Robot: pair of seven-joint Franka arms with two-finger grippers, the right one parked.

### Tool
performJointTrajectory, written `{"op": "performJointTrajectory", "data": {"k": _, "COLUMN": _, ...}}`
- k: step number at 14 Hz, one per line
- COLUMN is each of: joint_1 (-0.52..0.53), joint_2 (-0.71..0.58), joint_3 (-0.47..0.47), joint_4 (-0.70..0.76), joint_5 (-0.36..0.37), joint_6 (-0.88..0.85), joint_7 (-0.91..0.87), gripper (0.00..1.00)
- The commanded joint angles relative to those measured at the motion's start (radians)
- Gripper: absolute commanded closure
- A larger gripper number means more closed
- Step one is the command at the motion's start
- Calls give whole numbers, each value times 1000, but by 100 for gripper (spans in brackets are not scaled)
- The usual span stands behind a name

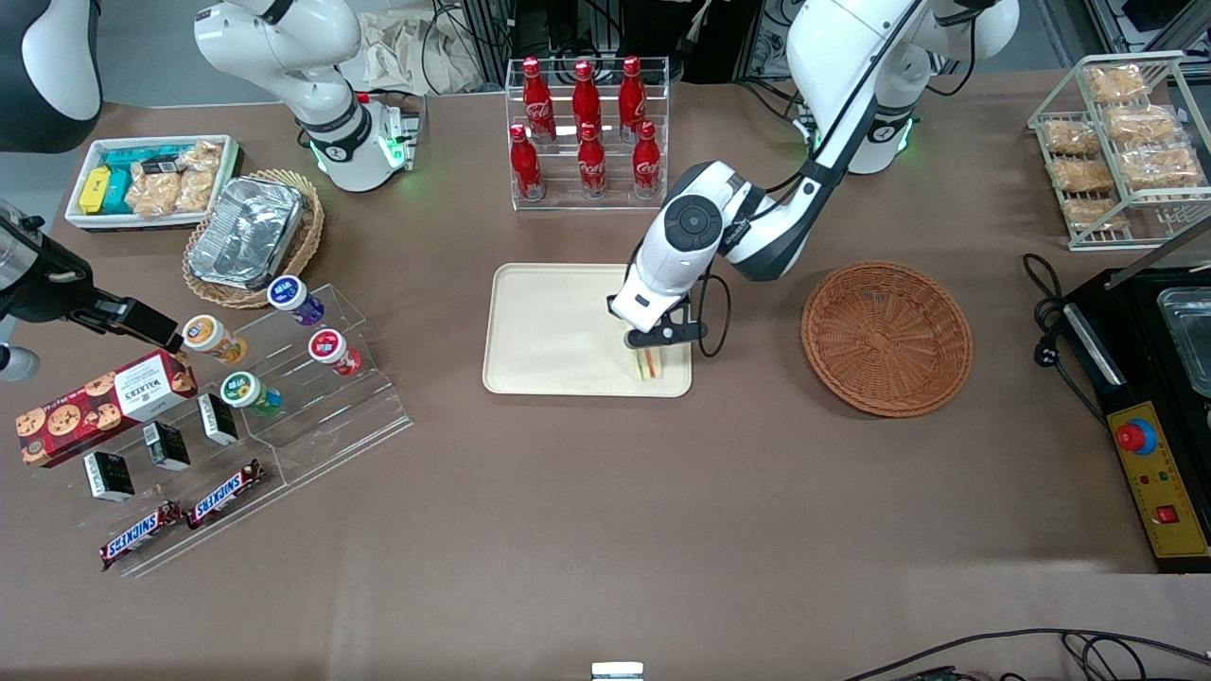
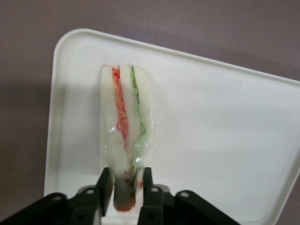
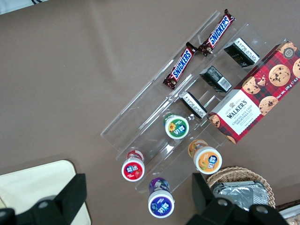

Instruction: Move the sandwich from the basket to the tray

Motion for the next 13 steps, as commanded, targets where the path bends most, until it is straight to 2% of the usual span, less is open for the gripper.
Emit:
{"op": "performJointTrajectory", "data": {"k": 1, "joint_1": 11, "joint_2": -68, "joint_3": 9, "joint_4": -47, "joint_5": 30, "joint_6": -28, "joint_7": -6, "gripper": 2}}
{"op": "performJointTrajectory", "data": {"k": 3, "joint_1": 10, "joint_2": -124, "joint_3": 63, "joint_4": -27, "joint_5": 30, "joint_6": -138, "joint_7": -5, "gripper": 2}}
{"op": "performJointTrajectory", "data": {"k": 7, "joint_1": 36, "joint_2": -241, "joint_3": 149, "joint_4": 92, "joint_5": 32, "joint_6": -483, "joint_7": 4, "gripper": 1}}
{"op": "performJointTrajectory", "data": {"k": 9, "joint_1": 82, "joint_2": -295, "joint_3": 202, "joint_4": 120, "joint_5": 32, "joint_6": -573, "joint_7": 87, "gripper": 1}}
{"op": "performJointTrajectory", "data": {"k": 11, "joint_1": 144, "joint_2": -342, "joint_3": 218, "joint_4": 123, "joint_5": 33, "joint_6": -636, "joint_7": 203, "gripper": 1}}
{"op": "performJointTrajectory", "data": {"k": 13, "joint_1": 207, "joint_2": -393, "joint_3": 232, "joint_4": 125, "joint_5": 128, "joint_6": -676, "joint_7": 269, "gripper": 1}}
